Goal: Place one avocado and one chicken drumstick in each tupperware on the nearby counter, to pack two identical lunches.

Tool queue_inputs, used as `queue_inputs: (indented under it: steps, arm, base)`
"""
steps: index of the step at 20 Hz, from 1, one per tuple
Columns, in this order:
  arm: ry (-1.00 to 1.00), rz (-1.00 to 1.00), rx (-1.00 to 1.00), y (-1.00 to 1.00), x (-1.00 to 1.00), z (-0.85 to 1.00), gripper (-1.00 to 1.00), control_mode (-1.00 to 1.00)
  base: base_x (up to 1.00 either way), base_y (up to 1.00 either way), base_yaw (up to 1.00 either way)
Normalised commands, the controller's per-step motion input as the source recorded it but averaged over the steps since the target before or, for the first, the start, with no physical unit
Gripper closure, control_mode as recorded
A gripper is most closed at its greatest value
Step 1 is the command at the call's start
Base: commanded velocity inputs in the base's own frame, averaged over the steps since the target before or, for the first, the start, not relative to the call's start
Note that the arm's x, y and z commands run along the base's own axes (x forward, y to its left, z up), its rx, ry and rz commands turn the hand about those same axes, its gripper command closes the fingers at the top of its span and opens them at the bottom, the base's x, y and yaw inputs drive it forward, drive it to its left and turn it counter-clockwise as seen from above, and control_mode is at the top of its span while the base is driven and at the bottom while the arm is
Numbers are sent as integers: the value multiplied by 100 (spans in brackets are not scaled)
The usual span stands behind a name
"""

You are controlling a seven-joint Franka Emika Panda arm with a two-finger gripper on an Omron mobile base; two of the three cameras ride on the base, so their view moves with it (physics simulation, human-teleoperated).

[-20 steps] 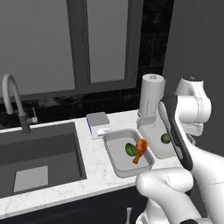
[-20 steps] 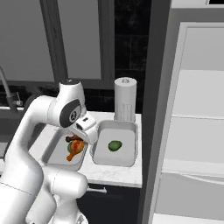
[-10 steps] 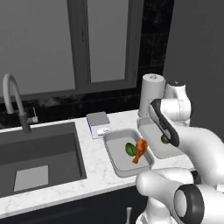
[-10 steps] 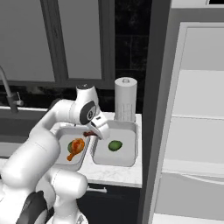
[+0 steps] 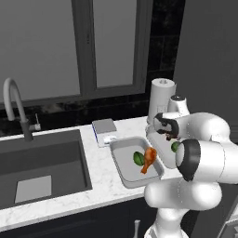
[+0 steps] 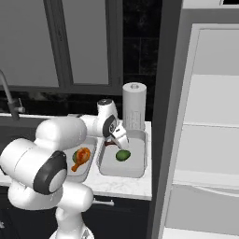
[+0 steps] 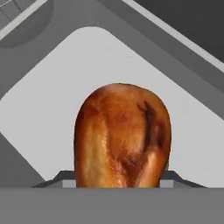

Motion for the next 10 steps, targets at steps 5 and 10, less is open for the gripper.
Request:
queue_inputs:
  steps: [5, 10]
  arm:
    - [1, -3, 0, -1, 21, 9, -100, -100]
    - [0, -4, 0, 2, -14, 62, -100, -100]
  base:
    - [0, 0, 0]
    - [0, 0, 0]
